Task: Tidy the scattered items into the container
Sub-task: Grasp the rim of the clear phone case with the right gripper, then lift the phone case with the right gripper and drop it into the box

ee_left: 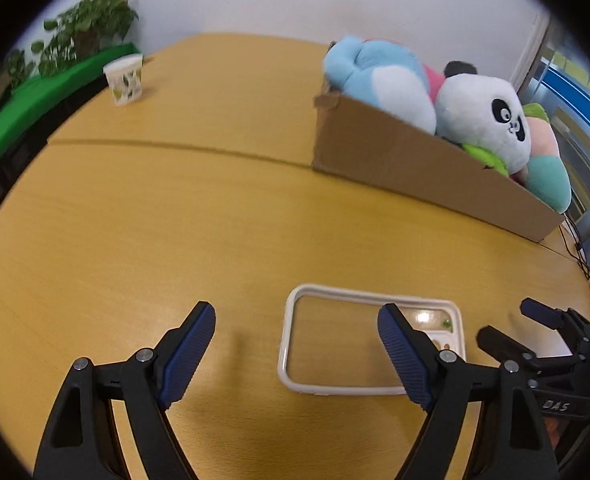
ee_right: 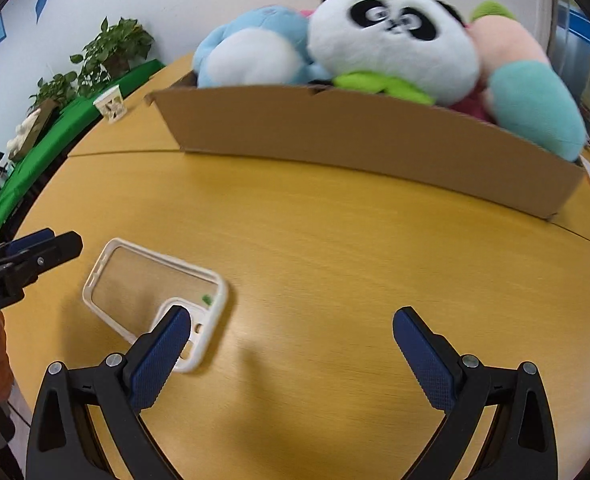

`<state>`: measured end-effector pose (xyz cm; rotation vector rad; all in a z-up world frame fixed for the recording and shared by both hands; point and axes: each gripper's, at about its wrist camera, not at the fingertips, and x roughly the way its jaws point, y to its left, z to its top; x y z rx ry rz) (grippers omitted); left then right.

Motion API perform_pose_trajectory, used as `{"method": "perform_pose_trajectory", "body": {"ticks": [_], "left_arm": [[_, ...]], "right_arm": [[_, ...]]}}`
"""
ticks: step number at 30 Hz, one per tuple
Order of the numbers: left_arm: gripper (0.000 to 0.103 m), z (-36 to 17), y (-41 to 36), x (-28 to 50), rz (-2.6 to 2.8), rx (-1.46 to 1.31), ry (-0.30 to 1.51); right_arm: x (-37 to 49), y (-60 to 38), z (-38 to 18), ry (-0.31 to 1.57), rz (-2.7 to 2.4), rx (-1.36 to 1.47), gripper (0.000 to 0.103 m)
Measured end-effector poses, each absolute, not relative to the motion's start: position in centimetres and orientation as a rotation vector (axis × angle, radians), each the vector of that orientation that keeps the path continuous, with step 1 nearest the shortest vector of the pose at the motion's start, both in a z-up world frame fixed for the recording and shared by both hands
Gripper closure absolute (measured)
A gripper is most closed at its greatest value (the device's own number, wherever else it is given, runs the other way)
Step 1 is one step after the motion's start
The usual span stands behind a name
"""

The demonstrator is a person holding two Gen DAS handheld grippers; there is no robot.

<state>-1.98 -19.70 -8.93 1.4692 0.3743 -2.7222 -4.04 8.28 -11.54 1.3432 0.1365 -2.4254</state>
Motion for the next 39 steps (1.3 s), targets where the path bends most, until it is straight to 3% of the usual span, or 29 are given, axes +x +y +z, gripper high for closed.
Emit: {"method": "perform_pose_trajectory", "body": {"ticks": [2, 4, 8, 10, 14, 16, 22, 27, 39], "left_arm": [[0.028, -10.0, -19.8, -2.1, -2.701, 1.517, 0.382], [0.045, -10.8, -19.5, -2.3, -2.683, 1.563, 0.352], [0.06, -11.1, -18.2, -2.2, -2.658, 1.567, 0.21], [0.087, -11.0, -17.8, -2.3, -2.66, 1.584, 0.206], [0.093, -10.7, -16.6, -2.3, -2.645, 1.608, 0.17], [0.096, -10.5, -16.0, -2.2, -2.629, 1.608, 0.148], [0.099, -9.6, -14.4, -1.9, -2.626, 1.647, 0.154], [0.099, -4.5, -11.2, -2.6, -2.726, 1.541, 0.041], [0.098, 15.4, -5.1, -13.2, -3.116, 1.033, -0.111]], "right_arm": [[-4.1, 7.0, -12.4, 0.153, -2.431, 1.356, 0.002], [-4.2, 6.3, -13.0, 0.159, -2.434, 1.366, 0.004], [-3.7, 5.4, -14.2, 0.252, -2.443, 1.358, 0.02], [-3.6, 5.5, -14.1, 0.252, -2.419, 1.348, 0.029], [-3.4, 5.2, -13.7, 0.256, -2.346, 1.311, 0.076], [-3.2, 5.0, -13.6, 0.266, -2.325, 1.3, 0.088], [-3.1, 5.8, -13.4, 0.267, -2.31, 1.315, 0.091], [-3.5, 8.5, -10.5, 0.212, -2.363, 1.245, 0.093], [-9.1, 14.8, 8.2, 0.272, -2.686, 0.766, 0.092]]}}
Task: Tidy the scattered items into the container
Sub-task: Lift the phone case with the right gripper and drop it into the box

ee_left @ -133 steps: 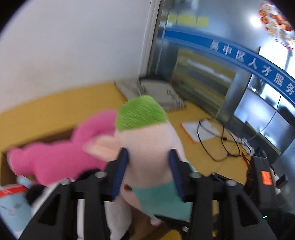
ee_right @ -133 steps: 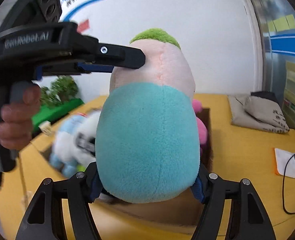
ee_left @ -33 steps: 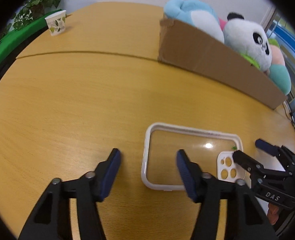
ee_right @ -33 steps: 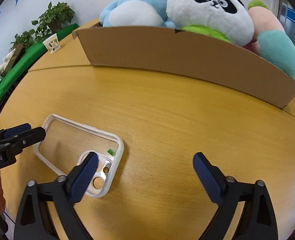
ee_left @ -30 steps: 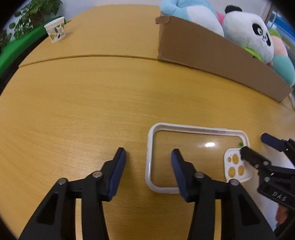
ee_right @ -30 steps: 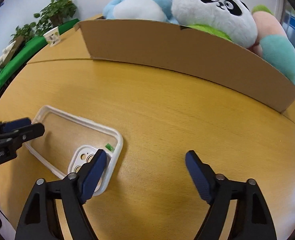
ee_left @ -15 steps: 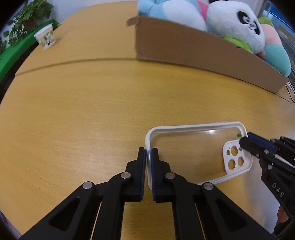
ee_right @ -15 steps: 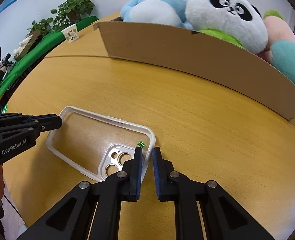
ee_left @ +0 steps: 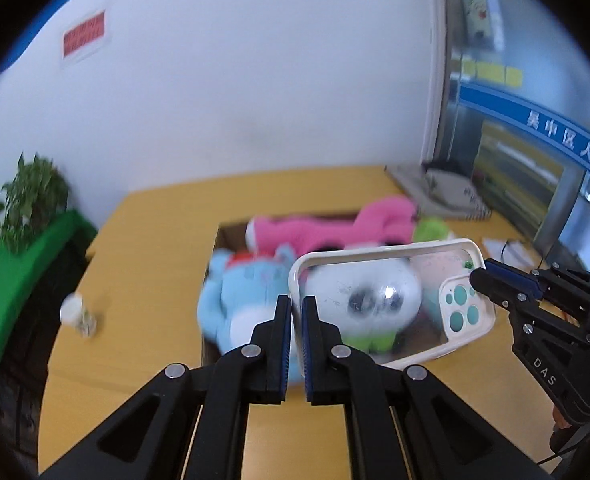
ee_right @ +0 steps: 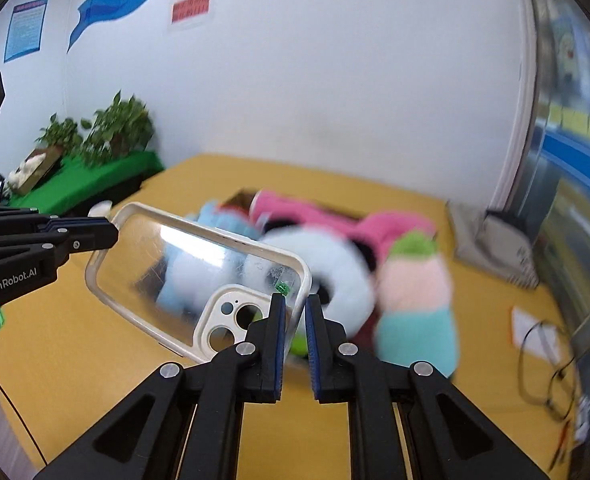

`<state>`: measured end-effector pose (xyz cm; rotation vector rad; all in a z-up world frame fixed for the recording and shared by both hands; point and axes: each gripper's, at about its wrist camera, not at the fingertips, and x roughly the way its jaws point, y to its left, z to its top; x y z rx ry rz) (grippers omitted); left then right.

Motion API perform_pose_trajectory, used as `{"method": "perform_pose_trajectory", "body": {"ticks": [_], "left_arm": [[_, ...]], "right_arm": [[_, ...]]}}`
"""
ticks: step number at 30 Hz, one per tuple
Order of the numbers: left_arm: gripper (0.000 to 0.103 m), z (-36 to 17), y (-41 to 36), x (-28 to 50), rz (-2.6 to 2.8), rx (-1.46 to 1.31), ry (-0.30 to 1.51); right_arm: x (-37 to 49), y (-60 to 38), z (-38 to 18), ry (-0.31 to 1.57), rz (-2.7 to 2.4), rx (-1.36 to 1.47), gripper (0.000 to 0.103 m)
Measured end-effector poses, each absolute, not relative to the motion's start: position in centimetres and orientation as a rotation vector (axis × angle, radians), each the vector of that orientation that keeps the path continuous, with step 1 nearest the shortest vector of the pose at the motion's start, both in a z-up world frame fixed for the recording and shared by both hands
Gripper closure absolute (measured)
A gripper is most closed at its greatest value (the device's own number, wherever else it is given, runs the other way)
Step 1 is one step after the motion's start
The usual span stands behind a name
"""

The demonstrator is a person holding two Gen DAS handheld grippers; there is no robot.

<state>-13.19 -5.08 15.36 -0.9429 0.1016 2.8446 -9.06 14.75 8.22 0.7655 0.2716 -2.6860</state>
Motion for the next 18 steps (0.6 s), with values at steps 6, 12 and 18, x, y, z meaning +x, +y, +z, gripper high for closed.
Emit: {"method": "perform_pose_trajectory", "body": {"ticks": [6, 12, 18], "left_arm": [[0.098, 19.2, -3.6, -20.2, 2.832, -0.861, 0.074], [0.098, 15.5, -2.4, -27.2, 2.843, -0.968, 0.071], [0.099, 8.8, -2.0, -33.8, 2.776, -1.148, 0.038]], "right_arm": [[-14.4, 16.4, 15.7, 0.297, -2.778, 0.625, 0.093], [-22.5, 15.0, 14.4, 0.325, -2.775, 0.699, 0.093], [-30.6, 14.5, 7.5, 0.285, -2.72, 0.924, 0.093]]}}
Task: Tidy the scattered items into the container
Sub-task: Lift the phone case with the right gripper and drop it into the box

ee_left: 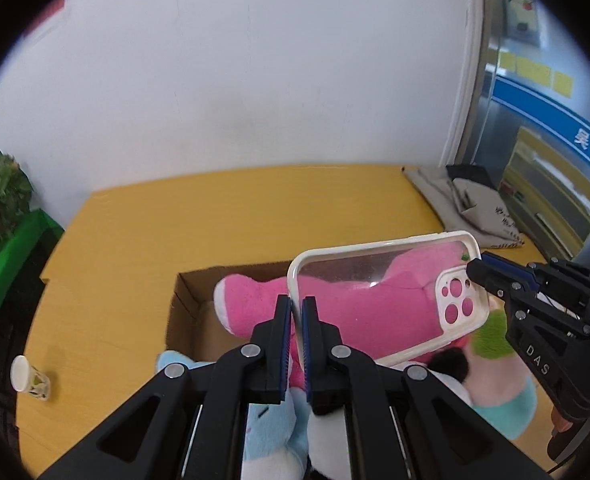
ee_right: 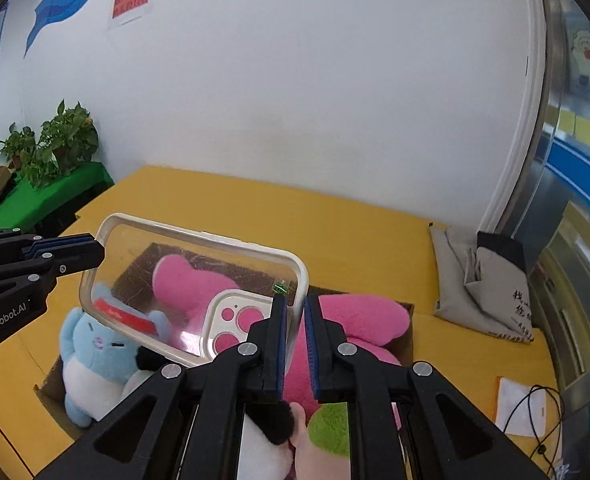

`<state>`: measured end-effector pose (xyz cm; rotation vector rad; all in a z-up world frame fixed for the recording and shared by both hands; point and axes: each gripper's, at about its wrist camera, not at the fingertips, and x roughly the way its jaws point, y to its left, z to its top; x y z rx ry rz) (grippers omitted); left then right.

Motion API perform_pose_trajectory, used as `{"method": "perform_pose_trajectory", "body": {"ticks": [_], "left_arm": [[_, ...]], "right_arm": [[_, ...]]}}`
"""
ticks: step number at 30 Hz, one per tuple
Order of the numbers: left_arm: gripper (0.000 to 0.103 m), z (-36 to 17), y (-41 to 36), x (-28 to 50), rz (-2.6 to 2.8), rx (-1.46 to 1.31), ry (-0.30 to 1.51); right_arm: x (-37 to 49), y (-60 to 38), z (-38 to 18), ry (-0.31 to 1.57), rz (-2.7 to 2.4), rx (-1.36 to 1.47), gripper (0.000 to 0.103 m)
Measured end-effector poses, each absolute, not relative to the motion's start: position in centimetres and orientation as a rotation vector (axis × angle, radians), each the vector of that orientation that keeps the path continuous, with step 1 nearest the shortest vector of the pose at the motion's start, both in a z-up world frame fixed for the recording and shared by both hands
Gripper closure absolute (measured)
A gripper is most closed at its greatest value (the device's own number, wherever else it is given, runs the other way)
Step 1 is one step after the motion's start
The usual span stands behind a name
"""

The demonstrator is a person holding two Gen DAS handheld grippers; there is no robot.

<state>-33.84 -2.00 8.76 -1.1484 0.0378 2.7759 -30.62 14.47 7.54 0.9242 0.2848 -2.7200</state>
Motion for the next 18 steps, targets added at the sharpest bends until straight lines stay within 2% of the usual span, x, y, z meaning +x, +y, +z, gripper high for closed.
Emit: {"method": "perform_pose_trajectory", "body": {"ticks": [6, 12, 14, 16, 17, 18], "left_arm": [[0.099, 3.4, -1.8, -37.9, 2.676, -1.318, 0.012], [0.097, 0.0, -0.9, -39.0, 2.645, -1.415, 0.061], [0.093, 0.4, -1.3, -38.6, 2.684, -1.394, 0.055], [0.074, 1.6, -2.0, -37.6, 2.745, -1.346, 0.054], [0.069, 2.5, -2.3, -36.9, 2.768, -1.314, 0.045], [0.06, 3.5, -2.8, -35.9, 2.79, -1.275, 0.03]], "right_arm": [[-36.2, 14.9, 1.6, 0.223, -2.632, 1.163, 0.094], [-38.0, 15.4, -1.7, 0.284, -2.614, 1.295, 0.094], [-37.9, 15.2, -2.0, 0.314, -2.609, 1.308, 0.094], [-37.5, 14.8, -1.9, 0.347, -2.597, 1.303, 0.092], [-37.1, 14.9, -1.8, 0.357, -2.604, 1.3, 0.078], [-36.9, 15.2, -1.5, 0.364, -2.622, 1.293, 0.048]]}}
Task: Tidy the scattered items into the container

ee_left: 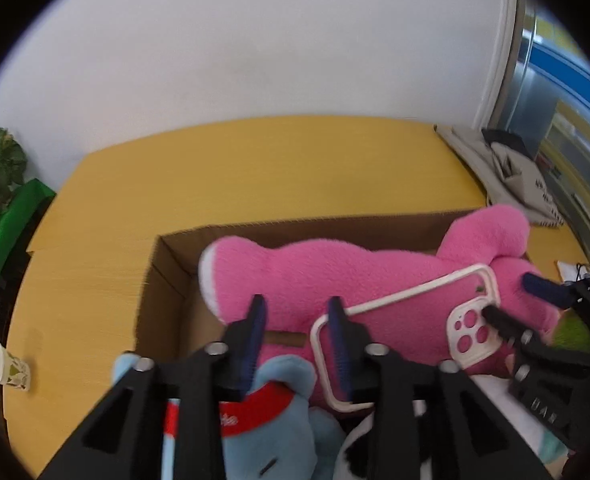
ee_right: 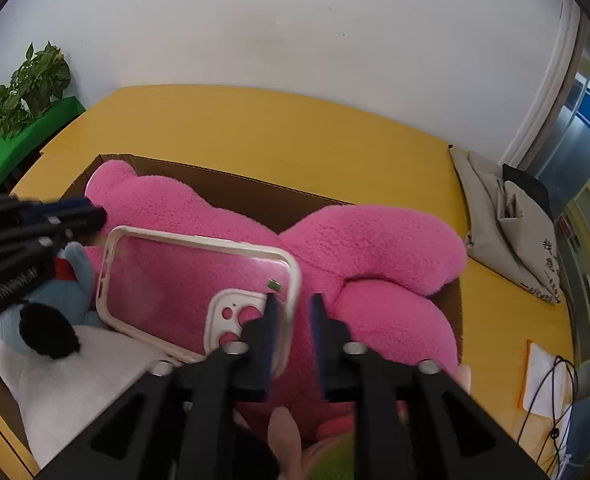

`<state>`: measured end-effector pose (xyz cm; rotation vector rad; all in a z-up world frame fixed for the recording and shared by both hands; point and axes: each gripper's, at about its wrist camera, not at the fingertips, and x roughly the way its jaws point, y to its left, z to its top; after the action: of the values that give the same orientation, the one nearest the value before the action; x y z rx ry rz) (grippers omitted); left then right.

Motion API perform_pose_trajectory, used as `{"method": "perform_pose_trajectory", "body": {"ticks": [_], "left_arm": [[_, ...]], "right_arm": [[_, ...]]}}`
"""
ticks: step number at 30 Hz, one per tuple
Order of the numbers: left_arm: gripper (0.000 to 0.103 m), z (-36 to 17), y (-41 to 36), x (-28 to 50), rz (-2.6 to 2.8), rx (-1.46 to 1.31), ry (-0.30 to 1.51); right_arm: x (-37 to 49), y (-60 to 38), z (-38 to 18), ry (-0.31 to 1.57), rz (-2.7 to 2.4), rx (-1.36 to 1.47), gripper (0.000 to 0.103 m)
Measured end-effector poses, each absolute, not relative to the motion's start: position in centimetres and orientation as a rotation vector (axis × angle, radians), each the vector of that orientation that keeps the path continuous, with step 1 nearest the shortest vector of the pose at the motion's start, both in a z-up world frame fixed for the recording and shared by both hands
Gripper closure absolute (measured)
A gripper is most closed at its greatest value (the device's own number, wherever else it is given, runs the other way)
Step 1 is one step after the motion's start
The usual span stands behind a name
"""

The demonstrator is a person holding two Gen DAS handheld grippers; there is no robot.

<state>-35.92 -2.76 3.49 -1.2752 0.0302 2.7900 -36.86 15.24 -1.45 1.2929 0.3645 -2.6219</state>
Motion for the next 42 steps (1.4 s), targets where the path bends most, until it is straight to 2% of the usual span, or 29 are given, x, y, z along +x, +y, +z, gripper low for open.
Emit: {"method": "perform_pose_trajectory", "body": {"ticks": [2, 3, 4, 7, 11, 14, 17, 23, 30, 42], "left_arm": [[0.051, 5.5, -3.5, -33.4, 2.836, -1.193, 0.016], [0.042, 6.6, -3.7, -31.8, 2.865, -1.145, 0.016], [0.034, 7.5, -3.8, -30.4, 2.891, -1.102, 0.02], [0.024, 9.8, -3.6, -24.6, 2.968, -0.943, 0.067], [0.024, 10.4, -2.3, -16.6, 2.996, -0.834, 0.104], [0.023, 9.1, -1.7, -11.3, 2.993, -0.819, 0.076], [0.023, 7.0, -1.2, -7.4, 3.002, -0.864, 0.085], [0.023, 5.3, -2.4, -1.3, 2.996, -0.873, -0.077], [0.023, 4.3, -2.3, 2.2, 3.018, -0.875, -0.067], [0.023, 2.8, -1.2, 2.5, 2.984, -0.891, -0.063]], "right_arm": [[-35.7, 16.0, -0.3, 0.367, -2.703, 1.241, 0.01], [-34.4, 16.4, 0.8, 0.35, -2.755, 1.192, 0.006], [-33.3, 16.9, 1.8, 0.316, -2.777, 1.147, 0.006], [-28.2, 18.4, 4.7, 0.17, -2.753, 1.009, 0.001], [-19.1, 19.8, 6.1, 0.099, -2.759, 0.845, 0.0], [-13.0, 20.3, 4.6, 0.056, -2.773, 0.803, 0.0], [-7.8, 21.1, 1.8, -0.067, -2.787, 0.834, 0.0], [-2.3, 22.1, 0.7, -0.052, -2.895, 0.843, 0.0], [2.2, 21.2, 1.0, 0.037, -2.901, 0.848, 0.0], [4.2, 19.8, 0.9, 0.153, -2.892, 0.852, 0.0]]}}
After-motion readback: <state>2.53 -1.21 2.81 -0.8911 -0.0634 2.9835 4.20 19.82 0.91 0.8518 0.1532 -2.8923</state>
